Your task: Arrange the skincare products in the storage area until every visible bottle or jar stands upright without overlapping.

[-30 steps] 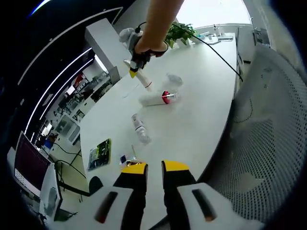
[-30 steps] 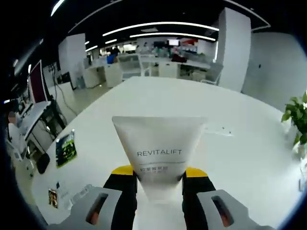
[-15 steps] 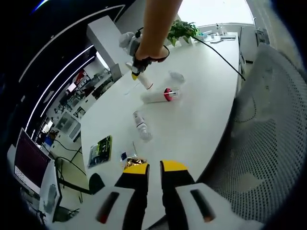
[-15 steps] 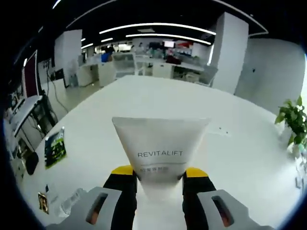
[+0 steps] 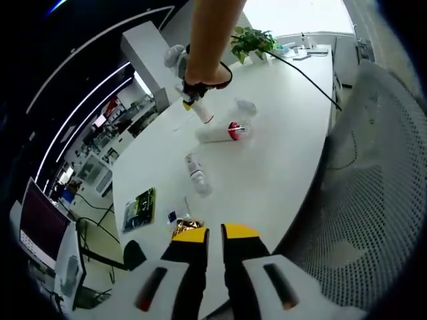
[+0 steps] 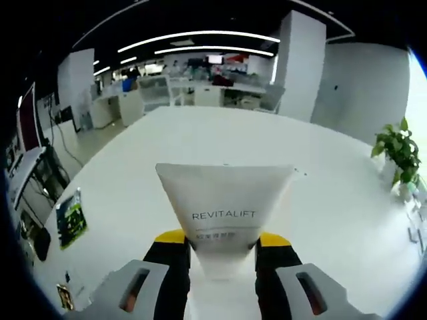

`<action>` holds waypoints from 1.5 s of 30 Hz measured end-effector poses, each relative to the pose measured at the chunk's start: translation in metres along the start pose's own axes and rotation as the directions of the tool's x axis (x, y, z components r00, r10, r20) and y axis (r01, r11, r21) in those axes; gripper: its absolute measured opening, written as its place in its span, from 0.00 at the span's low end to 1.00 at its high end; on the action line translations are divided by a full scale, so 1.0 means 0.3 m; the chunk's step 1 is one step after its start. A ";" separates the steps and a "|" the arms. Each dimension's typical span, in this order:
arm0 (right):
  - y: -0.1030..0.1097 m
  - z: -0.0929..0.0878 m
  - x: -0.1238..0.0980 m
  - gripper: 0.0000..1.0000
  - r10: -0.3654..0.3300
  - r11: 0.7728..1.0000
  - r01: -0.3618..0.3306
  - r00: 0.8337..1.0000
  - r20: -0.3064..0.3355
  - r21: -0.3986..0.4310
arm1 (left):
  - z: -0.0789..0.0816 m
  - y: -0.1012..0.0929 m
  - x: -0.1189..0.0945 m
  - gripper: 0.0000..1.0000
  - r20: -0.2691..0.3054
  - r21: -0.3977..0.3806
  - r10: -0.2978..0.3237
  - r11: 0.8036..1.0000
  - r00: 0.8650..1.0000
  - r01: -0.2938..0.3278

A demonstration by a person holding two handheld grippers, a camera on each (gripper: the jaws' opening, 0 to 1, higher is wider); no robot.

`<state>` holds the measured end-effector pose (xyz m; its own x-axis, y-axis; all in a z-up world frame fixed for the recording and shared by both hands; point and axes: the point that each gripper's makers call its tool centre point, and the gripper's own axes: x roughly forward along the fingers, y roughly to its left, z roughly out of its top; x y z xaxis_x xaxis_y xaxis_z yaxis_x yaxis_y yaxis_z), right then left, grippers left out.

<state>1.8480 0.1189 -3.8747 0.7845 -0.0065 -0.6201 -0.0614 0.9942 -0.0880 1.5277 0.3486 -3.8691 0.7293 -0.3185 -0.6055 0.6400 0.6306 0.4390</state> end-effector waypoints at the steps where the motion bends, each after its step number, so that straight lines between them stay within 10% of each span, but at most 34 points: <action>1: 0.005 -0.003 -0.004 0.36 0.003 1.000 -0.003 1.000 -0.002 -0.012 | 0.001 0.000 0.000 0.03 0.001 0.000 0.000 1.000 1.000 0.000; 18: 0.006 -0.030 -0.036 0.48 0.039 0.999 -0.038 0.999 -0.021 0.022 | 0.005 -0.002 -0.003 0.03 0.008 0.006 -0.002 1.000 1.000 0.001; 33: 0.182 -0.398 -0.145 0.63 0.264 0.942 -0.306 0.930 -0.255 -0.141 | 0.012 -0.014 -0.005 0.01 0.016 0.021 -0.017 1.000 1.000 0.017; 45: 0.160 -0.436 -0.099 0.47 0.257 0.905 -0.345 0.909 -0.330 -0.247 | 0.012 -0.025 -0.003 0.01 0.013 0.027 -0.033 0.999 0.999 0.033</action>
<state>1.7410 0.1529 -3.9624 0.4935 0.2139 -0.8430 -0.4790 0.8759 -0.0581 1.5230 0.3417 -3.8695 0.7107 -0.3488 -0.6110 0.6700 0.6003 0.4367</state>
